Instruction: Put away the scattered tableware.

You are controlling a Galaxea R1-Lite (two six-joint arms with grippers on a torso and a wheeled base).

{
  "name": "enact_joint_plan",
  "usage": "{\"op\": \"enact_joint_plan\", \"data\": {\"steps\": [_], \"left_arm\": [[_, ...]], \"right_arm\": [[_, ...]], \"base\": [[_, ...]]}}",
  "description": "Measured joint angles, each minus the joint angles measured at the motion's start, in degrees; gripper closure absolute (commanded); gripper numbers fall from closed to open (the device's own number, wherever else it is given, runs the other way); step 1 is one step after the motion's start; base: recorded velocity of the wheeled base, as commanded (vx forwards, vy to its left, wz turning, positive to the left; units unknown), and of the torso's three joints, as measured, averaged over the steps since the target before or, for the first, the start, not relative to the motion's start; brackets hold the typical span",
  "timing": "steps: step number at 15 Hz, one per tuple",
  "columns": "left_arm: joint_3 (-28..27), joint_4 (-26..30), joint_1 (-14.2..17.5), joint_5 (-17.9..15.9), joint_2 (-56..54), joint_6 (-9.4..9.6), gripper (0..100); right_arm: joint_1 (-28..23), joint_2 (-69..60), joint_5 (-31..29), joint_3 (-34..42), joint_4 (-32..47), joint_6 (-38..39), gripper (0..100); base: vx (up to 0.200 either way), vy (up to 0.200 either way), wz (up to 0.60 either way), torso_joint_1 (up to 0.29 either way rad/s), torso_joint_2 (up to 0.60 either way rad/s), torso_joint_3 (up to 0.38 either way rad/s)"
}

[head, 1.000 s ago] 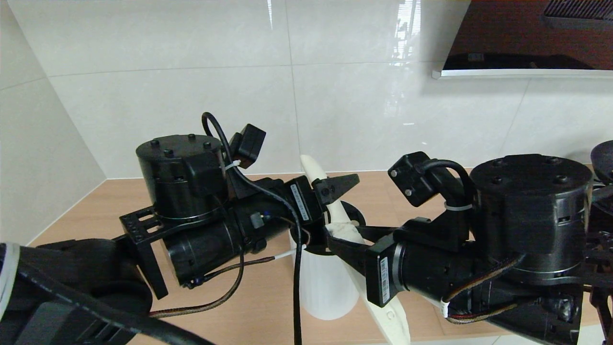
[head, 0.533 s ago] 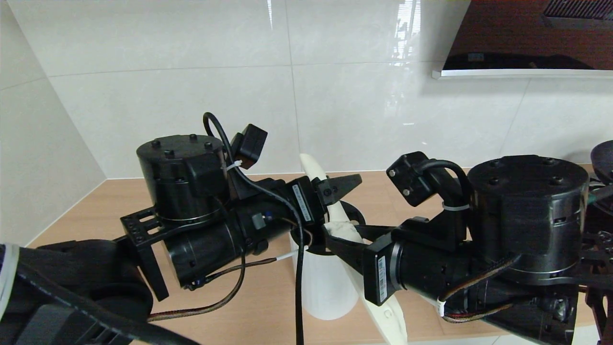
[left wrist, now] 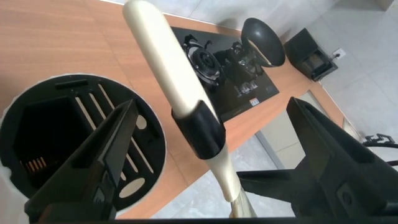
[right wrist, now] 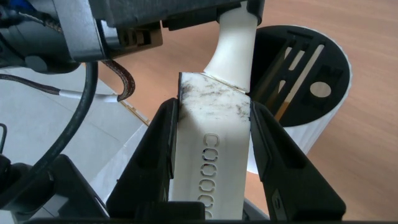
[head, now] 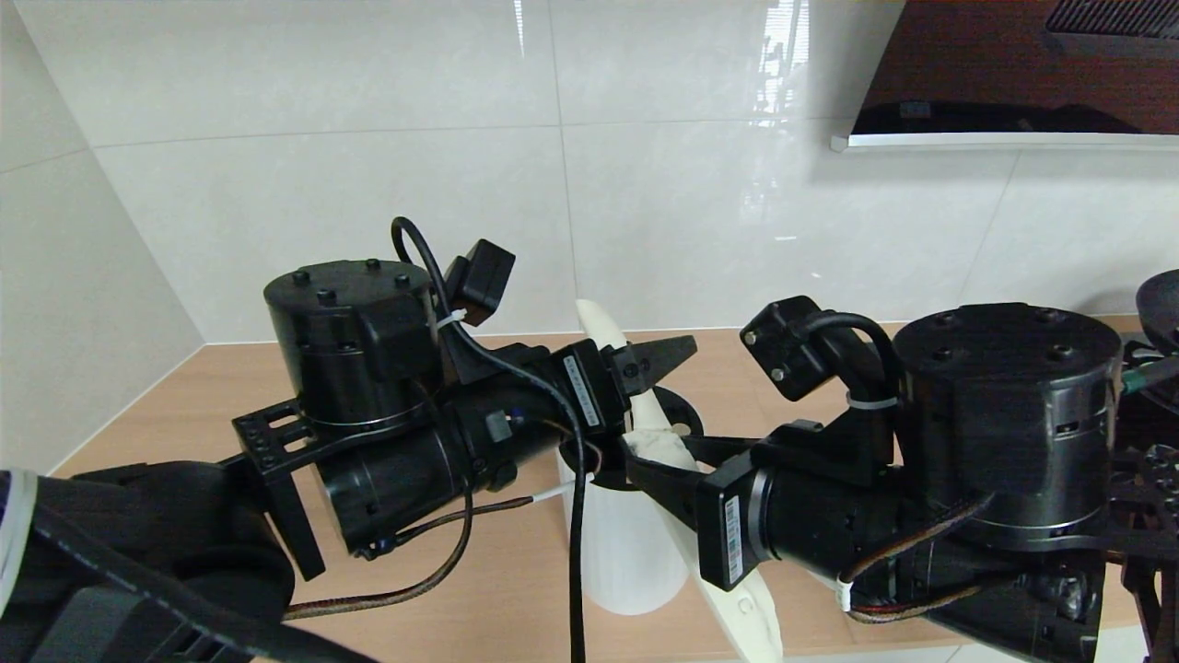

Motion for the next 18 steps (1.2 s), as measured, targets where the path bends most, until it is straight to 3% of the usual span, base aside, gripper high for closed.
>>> {"op": "enact_joint_plan", "data": {"steps": [1, 2, 12, 16, 17, 18], "left_arm": [[0.0, 0.0, 0.0, -0.02, 0.0, -0.02, 0], [0.0, 0.0, 0.0, -0.05, 0.02, -0.02, 100], [0.2, 0.02, -0.06, -0.38, 0.27, -0.02, 100], [-0.04, 0.02, 0.0, -0.35, 0.22, -1.07, 100], [-0.06, 0.0, 0.05, -0.35, 0.18, -1.1, 100], [-0.04, 0.27, 0.05, -0.33, 0.13, -1.12, 100]], "right_arm": [[0.0, 0.0, -0.02, 0.0, 0.0, 0.0, 100], [0.0, 0.0, 0.0, 0.0, -0.02, 0.0, 100], [-0.09, -0.24, -1.27, 0.49, -2.35, -0.17, 100], [-0.09, -0.26, -2.04, 0.41, -2.55, -0.05, 100], [-0.09, -0.26, -2.06, 0.33, -2.57, -0.05, 0], [-0.11, -0.26, -2.28, 0.18, -2.84, -0.02, 0]], "base": [[0.0, 0.0, 0.0, 0.0, 0.0, 0.0], [0.0, 0.0, 0.0, 0.0, 0.0, 0.0], [0.0, 0.0, 0.0, 0.0, 0.0, 0.0], [0.0, 0.0, 0.0, 0.0, 0.0, 0.0], [0.0, 0.0, 0.0, 0.0, 0.0, 0.0], [0.0, 0.0, 0.0, 0.0, 0.0, 0.0]]}}
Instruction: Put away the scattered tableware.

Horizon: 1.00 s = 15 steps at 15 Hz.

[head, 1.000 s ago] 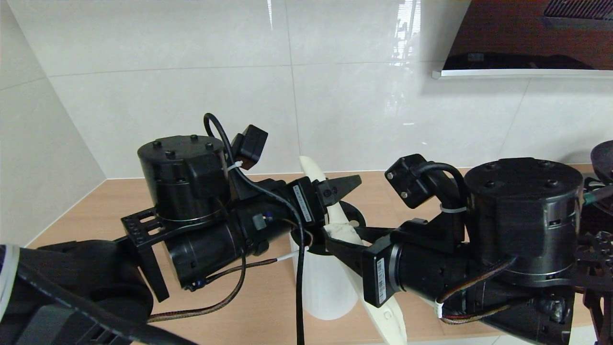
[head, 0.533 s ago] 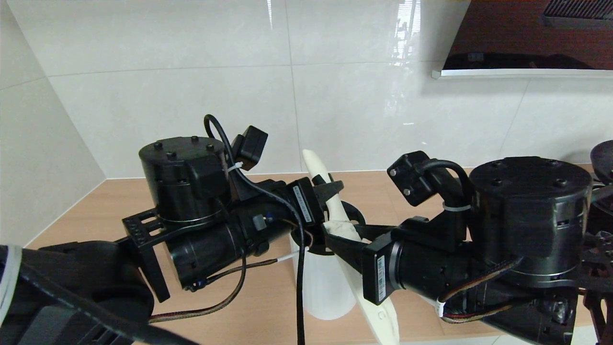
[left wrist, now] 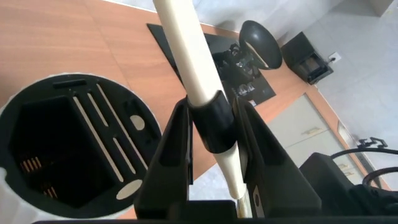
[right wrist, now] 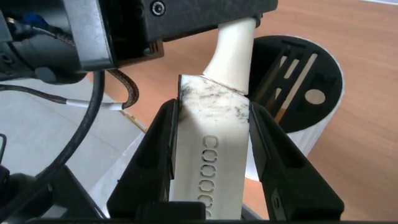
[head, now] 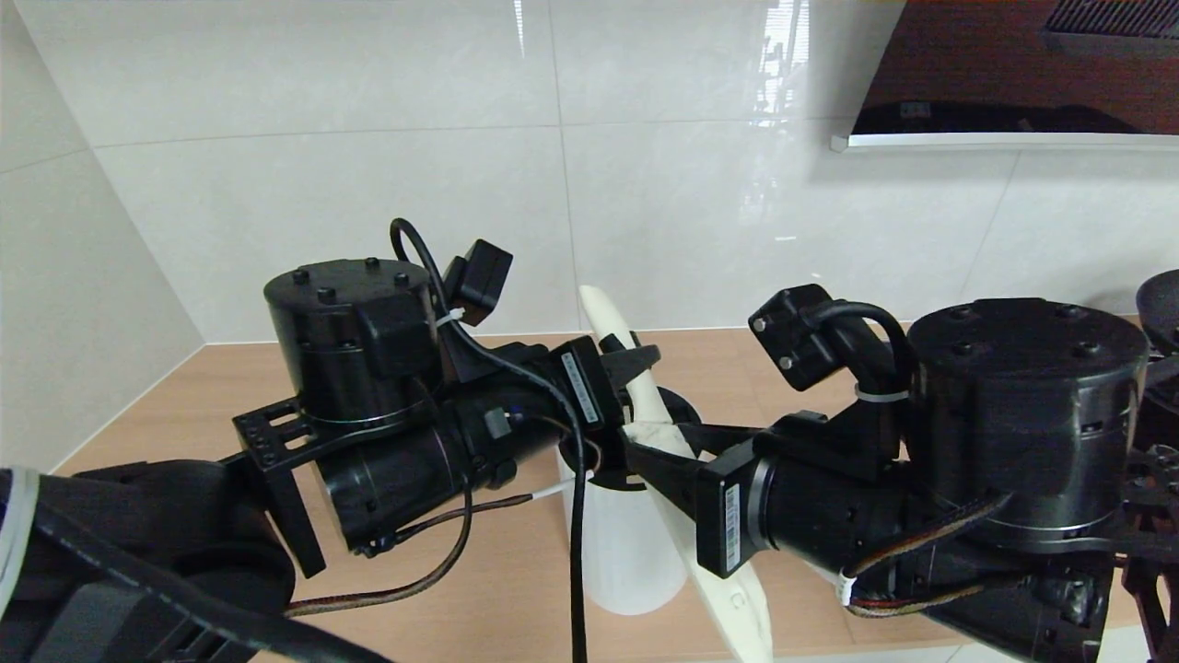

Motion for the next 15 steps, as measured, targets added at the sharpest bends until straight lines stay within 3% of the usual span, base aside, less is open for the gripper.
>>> {"op": "enact_joint_plan", "data": {"steps": [6, 11, 13, 15], "left_arm": [[-0.13, -0.16, 0.96, 0.06, -2.69, 0.1, 100], [-1.21, -0.38, 5.27, -0.18, -9.24, 0.62, 100], [-1.43, -0.3, 5.92, -0.29, -12.0, 3.15, 100], [-1.48, -0.38, 7.14, -0.38, -15.02, 8.37, 100]], "right_arm": [[-0.01, -1.71, -0.57, 0.37, 0.38, -0.5, 0], [-2.77, -10.0, -1.23, 0.62, 2.95, -3.58, 0], [-3.91, -11.37, -1.26, 0.62, 2.93, -3.89, 0], [-4.69, -11.98, -1.23, 0.62, 2.93, -3.94, 0]], "base": [[0.0, 0.0, 0.0, 0.0, 0.0, 0.0], [0.0, 0.0, 0.0, 0.0, 0.0, 0.0], [0.0, 0.0, 0.0, 0.0, 0.0, 0.0], [0.0, 0.0, 0.0, 0.0, 0.0, 0.0]]}}
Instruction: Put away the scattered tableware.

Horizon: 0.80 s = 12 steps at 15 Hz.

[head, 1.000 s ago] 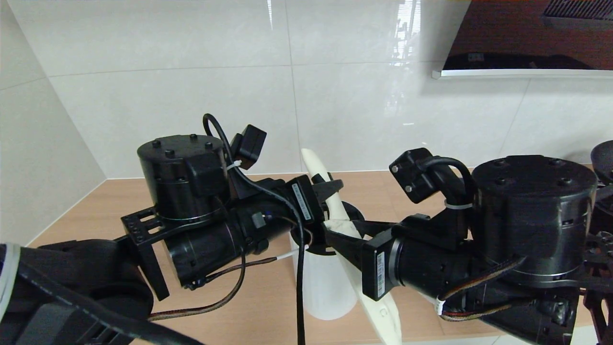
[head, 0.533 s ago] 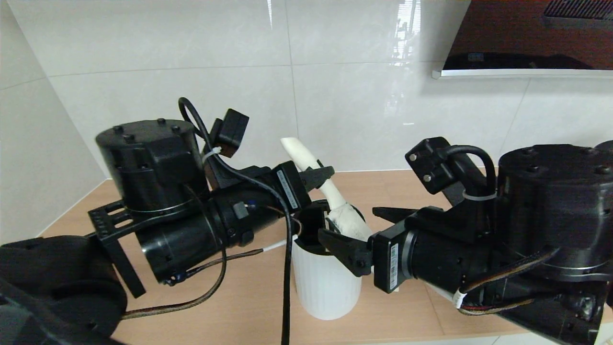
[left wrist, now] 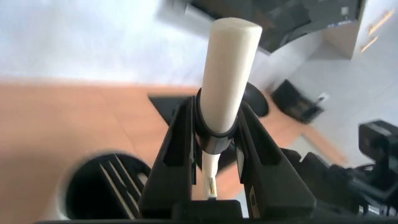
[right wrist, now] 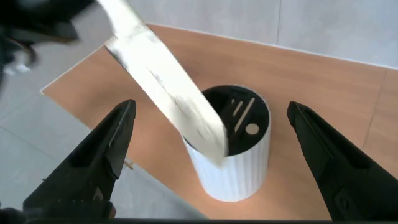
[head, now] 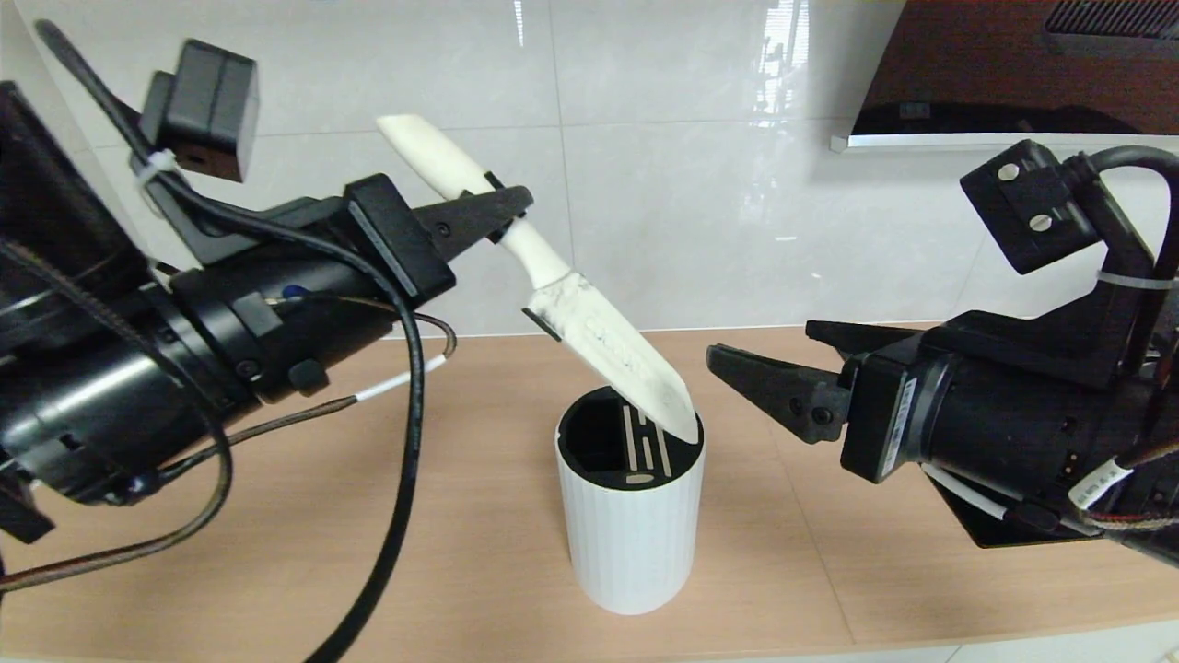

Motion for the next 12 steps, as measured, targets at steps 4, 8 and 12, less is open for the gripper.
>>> {"op": "enact_joint_plan", "data": {"steps": [4, 8, 12], "left_arm": [[2.39, -4.49, 1.45, -6.28, -4.28, 9.25, 100], [6.61, -7.23, 1.62, -10.84, -5.13, 18.29, 100], [6.52, -8.18, 1.6, -11.14, -4.88, 21.52, 100]], "right_arm": [[-0.44, -0.2, -0.02, -0.01, -0.05, -0.01, 0], [-1.23, -0.41, -0.11, 0.05, -0.2, 0.0, 0], [-1.6, -0.11, -0.21, 0.13, -0.24, 0.07, 0]], "base": [[0.0, 0.0, 0.0, 0.0, 0.0, 0.0], [0.0, 0.0, 0.0, 0.0, 0.0, 0.0], [0.0, 0.0, 0.0, 0.0, 0.0, 0.0]]}}
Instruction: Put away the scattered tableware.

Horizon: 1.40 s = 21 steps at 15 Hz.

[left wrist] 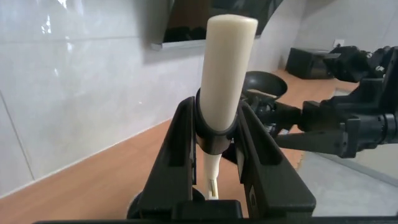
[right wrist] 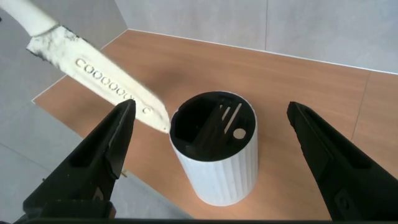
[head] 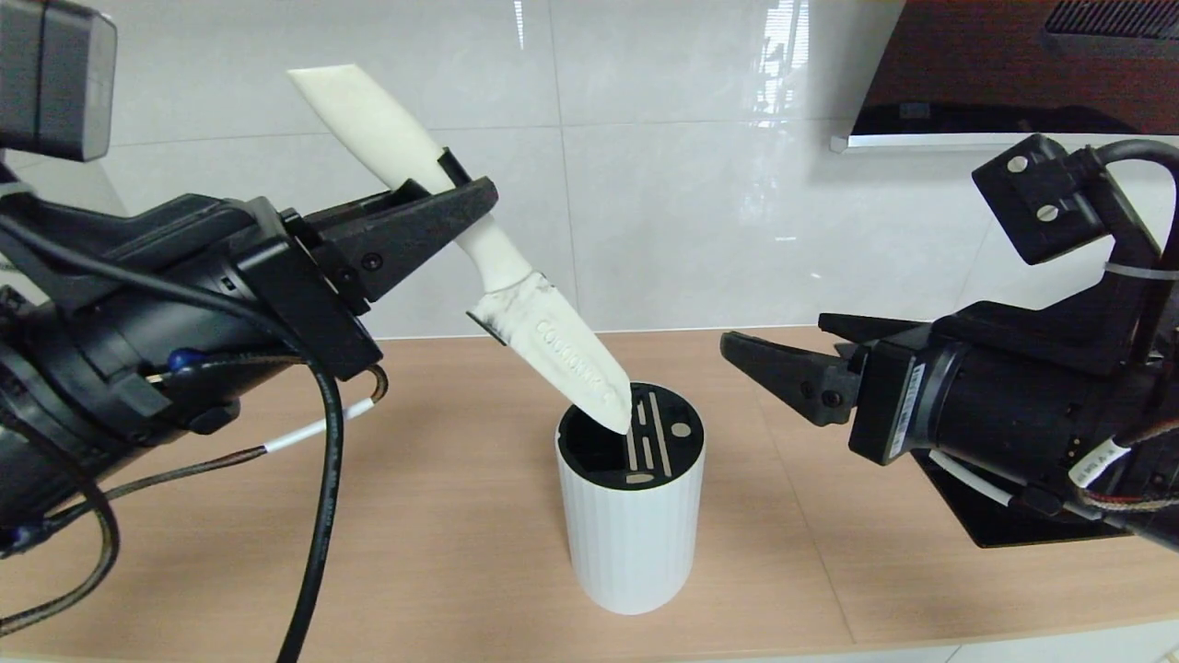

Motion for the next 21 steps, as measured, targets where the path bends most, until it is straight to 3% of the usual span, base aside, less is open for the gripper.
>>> {"op": "enact_joint_plan", "data": {"steps": [2, 5, 15, 21], "left_arm": [[-2.95, 0.1, 0.0, -0.02, 1.04, 2.0, 100], [-2.47, 0.38, 0.0, 0.38, 3.91, 6.86, 100], [-1.71, 0.05, 0.5, 1.67, 9.67, 7.44, 100], [-1.68, 0.49, 0.99, 4.88, 10.78, 8.48, 100]], "right_arm": [[-0.09, 0.3, -0.17, 0.24, 0.0, 0.0, 0], [-0.27, 0.72, -0.17, 0.44, -0.02, 0.0, 0], [-0.99, 1.6, -0.17, 0.68, -0.04, -0.09, 0], [-0.99, 1.93, -0.15, 0.72, -0.02, -0.07, 0]], "base": [[0.0, 0.0, 0.0, 0.0, 0.0, 0.0], [0.0, 0.0, 0.0, 0.0, 0.0, 0.0], [0.0, 0.0, 0.0, 0.0, 0.0, 0.0], [0.0, 0.0, 0.0, 0.0, 0.0, 0.0]]}}
